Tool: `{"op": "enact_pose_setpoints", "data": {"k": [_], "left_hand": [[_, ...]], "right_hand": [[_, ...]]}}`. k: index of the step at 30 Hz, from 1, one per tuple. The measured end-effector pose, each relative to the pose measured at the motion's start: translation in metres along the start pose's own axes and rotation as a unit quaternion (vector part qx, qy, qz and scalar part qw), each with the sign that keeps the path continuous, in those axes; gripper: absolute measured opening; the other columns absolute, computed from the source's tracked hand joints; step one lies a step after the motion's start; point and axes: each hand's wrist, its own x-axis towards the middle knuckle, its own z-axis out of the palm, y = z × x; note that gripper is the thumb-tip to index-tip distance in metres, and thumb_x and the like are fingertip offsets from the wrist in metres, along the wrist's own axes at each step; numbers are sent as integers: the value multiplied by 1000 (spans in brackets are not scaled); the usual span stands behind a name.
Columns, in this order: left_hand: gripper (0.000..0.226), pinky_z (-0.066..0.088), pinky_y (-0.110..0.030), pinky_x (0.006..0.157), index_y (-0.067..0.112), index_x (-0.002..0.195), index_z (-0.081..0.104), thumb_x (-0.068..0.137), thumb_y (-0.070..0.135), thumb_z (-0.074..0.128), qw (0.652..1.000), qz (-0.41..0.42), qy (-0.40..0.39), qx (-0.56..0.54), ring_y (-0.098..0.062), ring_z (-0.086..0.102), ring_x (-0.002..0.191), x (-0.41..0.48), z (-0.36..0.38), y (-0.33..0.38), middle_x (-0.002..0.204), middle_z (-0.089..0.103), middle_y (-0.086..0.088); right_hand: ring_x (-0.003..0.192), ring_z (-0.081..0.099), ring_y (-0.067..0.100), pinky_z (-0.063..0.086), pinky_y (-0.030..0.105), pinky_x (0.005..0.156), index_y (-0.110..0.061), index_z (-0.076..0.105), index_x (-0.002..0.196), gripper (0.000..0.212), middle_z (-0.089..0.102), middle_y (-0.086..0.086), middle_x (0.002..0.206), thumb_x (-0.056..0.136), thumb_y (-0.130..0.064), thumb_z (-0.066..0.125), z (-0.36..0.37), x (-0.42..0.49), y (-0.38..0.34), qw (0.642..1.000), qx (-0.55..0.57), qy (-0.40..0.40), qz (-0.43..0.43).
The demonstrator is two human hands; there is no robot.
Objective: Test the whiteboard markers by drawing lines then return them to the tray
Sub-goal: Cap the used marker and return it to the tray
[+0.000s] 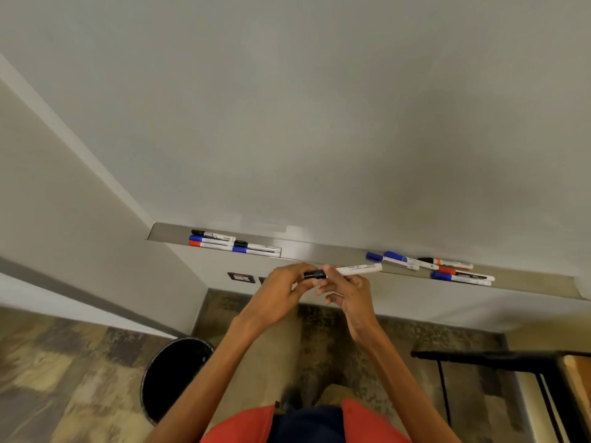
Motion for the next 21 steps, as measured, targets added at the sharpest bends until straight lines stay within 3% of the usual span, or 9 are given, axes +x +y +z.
{"op": "enact_pose_setpoints", "data": {"k": [8,13,18,21], "left_hand": [[16,52,-22,83,34,111,66,97,31,59,992,-57,59,-91,-9,66,90,32,-5,-20,93,69,13],[19,50,-11,71,28,114,67,95,27,63,988,-92,85,-88,-8,65,89,43,-22,-50,99,70,5],[24,56,-28,83,29,118,67,96,35,62,990,-113,81,-25,-7,65,93,54,-52,-105,105,69,9],[24,54,-25,86,24,119,67,95,25,64,989,-115,87,31,-9,64,95,63,-68,-132,109,69,4]], "right_hand": [[68,69,20,51,24,55,-12,71,106,42,74,6,85,78,-44,67,-8,42,-8,998,-27,-38,46],[70,67,21,52,26,58,-8,71,108,30,74,8,92,85,-26,72,-13,74,-6,997,-57,-46,31],[69,68,11,54,22,56,-13,66,106,16,74,2,92,90,-16,70,2,114,8,985,-164,-23,-42],[74,67,9,55,23,61,-21,67,104,13,70,-5,91,92,-19,70,21,137,35,961,-269,-22,-62]]}}
